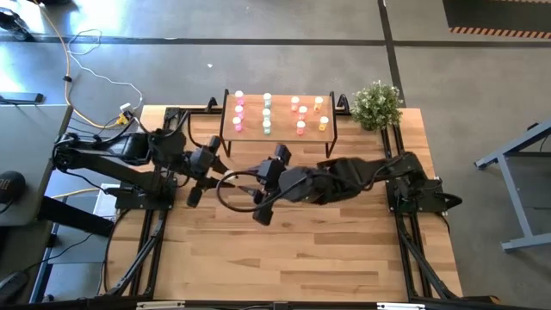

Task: Pick and place medicine bottles onto shelf by color
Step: Put the yellow pill bottle on the shelf aligned with the other yellow pill bottles

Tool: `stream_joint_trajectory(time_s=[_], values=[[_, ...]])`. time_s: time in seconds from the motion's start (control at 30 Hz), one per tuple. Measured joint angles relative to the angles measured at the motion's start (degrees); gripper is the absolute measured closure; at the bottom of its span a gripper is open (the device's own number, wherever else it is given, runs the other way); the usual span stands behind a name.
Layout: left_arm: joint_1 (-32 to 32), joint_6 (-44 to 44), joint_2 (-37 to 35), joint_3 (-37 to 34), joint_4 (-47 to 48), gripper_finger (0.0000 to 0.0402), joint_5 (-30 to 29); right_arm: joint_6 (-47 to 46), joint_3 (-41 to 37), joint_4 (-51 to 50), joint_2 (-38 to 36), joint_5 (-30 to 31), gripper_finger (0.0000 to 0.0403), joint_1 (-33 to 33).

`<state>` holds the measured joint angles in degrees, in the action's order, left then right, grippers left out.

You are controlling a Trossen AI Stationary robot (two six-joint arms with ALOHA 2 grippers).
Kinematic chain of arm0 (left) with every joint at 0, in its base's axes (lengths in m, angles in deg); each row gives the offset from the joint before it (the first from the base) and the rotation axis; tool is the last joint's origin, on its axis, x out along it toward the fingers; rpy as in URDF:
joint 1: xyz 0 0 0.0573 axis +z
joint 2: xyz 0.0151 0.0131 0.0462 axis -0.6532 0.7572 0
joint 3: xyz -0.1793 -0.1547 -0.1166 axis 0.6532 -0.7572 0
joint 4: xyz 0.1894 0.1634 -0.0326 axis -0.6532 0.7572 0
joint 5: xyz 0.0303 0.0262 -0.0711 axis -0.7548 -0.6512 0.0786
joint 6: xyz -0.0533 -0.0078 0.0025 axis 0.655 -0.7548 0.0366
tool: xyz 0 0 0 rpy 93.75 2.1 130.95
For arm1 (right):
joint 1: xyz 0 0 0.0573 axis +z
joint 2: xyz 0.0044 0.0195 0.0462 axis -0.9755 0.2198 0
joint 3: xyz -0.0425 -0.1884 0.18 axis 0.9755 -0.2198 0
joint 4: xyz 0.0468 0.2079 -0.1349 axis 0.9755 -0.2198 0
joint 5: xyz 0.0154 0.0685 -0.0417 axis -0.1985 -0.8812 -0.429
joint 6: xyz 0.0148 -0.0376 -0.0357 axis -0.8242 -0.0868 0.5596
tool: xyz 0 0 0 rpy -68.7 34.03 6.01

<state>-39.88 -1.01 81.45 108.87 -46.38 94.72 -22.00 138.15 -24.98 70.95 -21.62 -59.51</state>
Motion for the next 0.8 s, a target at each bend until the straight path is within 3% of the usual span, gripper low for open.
stream_joint_trajectory(time_s=[0.27, 0.8], values=[[-0.02, 0.67, 4.34, 0.00, -7.92, 0.0307, -2.37, 0.83, -0.02, -3.79, -1.55, -9.85, 0.0210, -4.21], [-0.02, 1.11, 9.41, 0.02, -14.14, 0.0307, -3.93, 0.49, -0.02, -8.95, -1.55, -19.33, 0.0210, -8.14]])
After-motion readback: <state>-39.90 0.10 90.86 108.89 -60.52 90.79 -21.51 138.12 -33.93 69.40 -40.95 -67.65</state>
